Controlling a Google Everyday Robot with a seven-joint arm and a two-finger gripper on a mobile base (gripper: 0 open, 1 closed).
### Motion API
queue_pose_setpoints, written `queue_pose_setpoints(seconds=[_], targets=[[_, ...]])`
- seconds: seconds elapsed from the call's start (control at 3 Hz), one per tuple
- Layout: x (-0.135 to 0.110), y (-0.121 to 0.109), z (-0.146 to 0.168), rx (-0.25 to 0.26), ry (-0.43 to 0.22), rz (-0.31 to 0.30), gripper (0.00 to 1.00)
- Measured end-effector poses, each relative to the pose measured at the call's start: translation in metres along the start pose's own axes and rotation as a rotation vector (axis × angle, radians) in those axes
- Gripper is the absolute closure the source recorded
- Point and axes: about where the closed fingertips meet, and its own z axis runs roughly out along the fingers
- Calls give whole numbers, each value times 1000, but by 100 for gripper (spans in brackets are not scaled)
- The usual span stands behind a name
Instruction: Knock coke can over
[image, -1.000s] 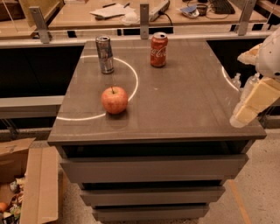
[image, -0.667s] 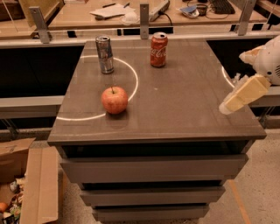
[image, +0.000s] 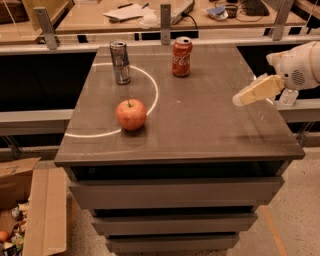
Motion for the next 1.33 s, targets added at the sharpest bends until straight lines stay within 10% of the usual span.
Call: queue_pose_setpoints(seconds=[0.67,1.33], targets=[[-10,-28,38,-11,-66,39,0],[-37,-55,79,69,-296,187,0]])
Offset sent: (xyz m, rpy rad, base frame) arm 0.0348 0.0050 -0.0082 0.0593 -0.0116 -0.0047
